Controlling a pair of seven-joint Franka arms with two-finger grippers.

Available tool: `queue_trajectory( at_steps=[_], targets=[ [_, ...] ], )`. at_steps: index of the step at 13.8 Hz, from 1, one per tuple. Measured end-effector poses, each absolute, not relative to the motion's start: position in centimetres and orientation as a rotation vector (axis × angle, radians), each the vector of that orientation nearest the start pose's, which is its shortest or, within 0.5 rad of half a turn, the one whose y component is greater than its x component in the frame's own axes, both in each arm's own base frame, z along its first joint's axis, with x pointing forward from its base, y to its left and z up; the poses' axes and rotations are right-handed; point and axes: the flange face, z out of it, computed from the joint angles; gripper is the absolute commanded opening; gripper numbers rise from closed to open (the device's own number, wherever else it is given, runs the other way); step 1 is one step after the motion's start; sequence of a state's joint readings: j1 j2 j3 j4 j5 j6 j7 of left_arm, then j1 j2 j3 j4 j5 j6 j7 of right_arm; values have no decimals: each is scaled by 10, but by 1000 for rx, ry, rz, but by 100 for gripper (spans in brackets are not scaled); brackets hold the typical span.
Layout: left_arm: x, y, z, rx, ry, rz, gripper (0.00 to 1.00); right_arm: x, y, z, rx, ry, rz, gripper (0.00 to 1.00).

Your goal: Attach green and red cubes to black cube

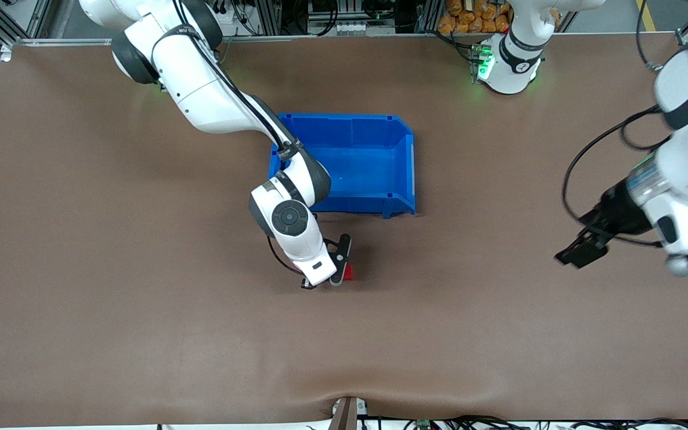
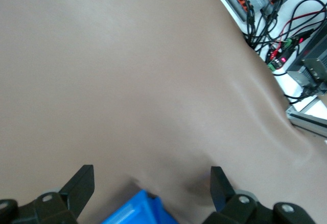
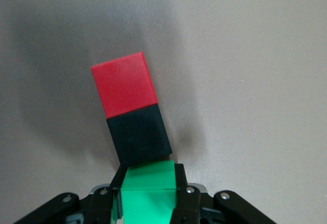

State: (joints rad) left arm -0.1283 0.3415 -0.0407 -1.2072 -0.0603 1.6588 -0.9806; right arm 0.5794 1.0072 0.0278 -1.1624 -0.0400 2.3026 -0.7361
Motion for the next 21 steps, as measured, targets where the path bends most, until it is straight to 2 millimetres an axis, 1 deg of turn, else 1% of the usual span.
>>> queue_trajectory(
  at_steps=[2, 3, 5, 6, 7, 8, 11, 13, 14, 16, 18, 20, 21],
  targets=[
    [650, -97, 607, -3030, -1190, -93, 100, 642, 437, 188, -2457, -1974, -223, 0],
    [650, -88, 607, -3046, -1129, -83, 100, 642, 438, 187, -2457, -1974, -228, 0],
    [648, -72, 599, -3067, -1005, -28, 100, 642, 438, 185, -2456, -1974, -234, 0],
    [647, -68, 595, -3073, -955, 2, 100, 642, 438, 185, -2457, -1973, -234, 6],
    [646, -66, 593, -3078, -920, 21, 100, 642, 438, 185, -2462, -1965, -234, 46],
    [645, -64, 592, -3081, -898, 35, 100, 642, 439, 185, -2475, -1948, -235, 99],
    [643, -62, 593, -3087, -864, 48, 100, 634, 449, 181, -2497, -1912, -234, 100],
    [639, -63, 597, -3119, -739, 53, 100, 631, 455, 180, -2497, -1911, -238, 100],
    [635, -63, 602, -3137, -653, 58, 100, 630, 456, 180, -2497, -1911, -237, 100],
    [630, -60, 609, -3154, -536, 58, 100, 631, 455, 180, -2501, -1909, -240, 100],
    [629, -44, 611, -3167, -420, 61, 100, 636, 454, 188, -2510, -1901, -264, 100],
    [629, -26, 609, -3178, -335, 67, 100, 643, 450, 203, -2528, -1880, -287, 100],
    [629, -17, 609, -3178, -331, 76, 100, 648, 444, 213, -2545, -1864, -276, 100]
  ],
)
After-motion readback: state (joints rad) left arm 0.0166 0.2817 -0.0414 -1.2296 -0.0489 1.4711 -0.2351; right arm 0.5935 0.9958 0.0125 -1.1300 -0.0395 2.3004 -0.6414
